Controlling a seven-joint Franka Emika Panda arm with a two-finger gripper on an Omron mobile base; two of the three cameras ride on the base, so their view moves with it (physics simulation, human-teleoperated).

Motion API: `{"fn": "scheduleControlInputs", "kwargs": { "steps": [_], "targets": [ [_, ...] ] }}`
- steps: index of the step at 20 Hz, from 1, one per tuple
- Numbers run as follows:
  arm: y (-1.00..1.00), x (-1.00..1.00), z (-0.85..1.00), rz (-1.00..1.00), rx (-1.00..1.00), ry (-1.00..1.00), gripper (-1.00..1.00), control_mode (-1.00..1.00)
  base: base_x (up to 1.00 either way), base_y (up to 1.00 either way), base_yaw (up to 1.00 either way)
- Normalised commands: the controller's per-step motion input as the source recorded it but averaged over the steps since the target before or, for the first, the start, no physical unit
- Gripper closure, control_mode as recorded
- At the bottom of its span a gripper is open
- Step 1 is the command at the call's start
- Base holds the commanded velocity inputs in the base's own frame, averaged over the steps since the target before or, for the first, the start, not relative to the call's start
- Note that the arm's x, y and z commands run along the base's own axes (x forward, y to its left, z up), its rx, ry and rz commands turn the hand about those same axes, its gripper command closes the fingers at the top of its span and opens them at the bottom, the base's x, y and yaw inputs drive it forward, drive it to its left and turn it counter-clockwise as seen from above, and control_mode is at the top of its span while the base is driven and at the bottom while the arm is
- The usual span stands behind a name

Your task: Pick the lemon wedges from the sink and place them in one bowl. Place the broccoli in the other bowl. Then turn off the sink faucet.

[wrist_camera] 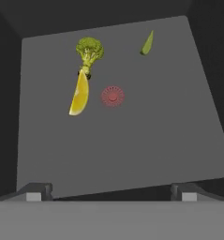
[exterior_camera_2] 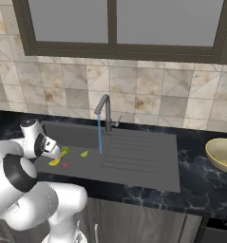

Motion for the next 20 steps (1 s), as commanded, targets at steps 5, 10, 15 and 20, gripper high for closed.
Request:
{"fn": "scheduleControlInputs", "kwargs": {
  "steps": [5, 10, 15, 20],
  "targets": [
    [0.00, 0.28, -0.11, 0.00, 0.00, 0.06, -1.00, -1.00, 0.00, 0.00, 0.00],
    [0.09, 0.15, -0.27, 0.00, 0.00, 0.02, -1.00, -1.00, 0.00, 0.00, 0.00],
    [0.21, 0.12, -0.32, 0.00, 0.00, 0.00, -1.00, -1.00, 0.00, 0.00, 0.00],
    [0.16, 0.13, -0.28, 0.00, 0.00, 0.00, -1.00, -1.00, 0.00, 0.00, 0.00]
  ]
}}
